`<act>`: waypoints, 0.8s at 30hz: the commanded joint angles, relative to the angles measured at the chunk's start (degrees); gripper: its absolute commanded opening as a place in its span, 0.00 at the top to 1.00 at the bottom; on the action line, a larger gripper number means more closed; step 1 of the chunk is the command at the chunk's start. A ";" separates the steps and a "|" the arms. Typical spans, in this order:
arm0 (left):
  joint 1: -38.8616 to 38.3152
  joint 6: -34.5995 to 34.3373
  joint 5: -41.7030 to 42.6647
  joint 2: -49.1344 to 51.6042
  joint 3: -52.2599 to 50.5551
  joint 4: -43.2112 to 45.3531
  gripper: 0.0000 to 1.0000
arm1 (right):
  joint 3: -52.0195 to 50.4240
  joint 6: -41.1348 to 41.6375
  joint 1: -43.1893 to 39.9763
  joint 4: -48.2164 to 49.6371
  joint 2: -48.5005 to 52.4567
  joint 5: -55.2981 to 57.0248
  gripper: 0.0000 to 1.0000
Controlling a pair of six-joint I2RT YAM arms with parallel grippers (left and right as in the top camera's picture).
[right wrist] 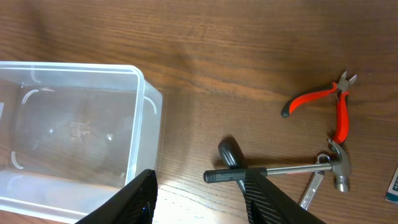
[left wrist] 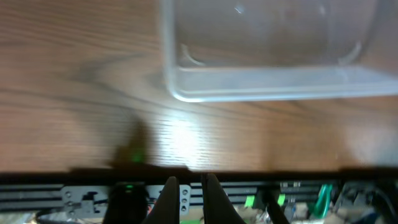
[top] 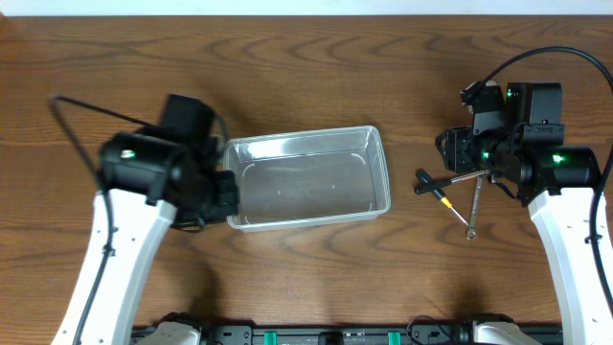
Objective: Pack container
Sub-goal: 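Push the container's left edge with the left gripper to center it, then withdraw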
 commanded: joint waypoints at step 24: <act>-12.66 8.98 0.59 13.42 -18.01 19.02 0.94 | 1.01 -1.09 0.46 -0.81 -0.24 2.62 0.51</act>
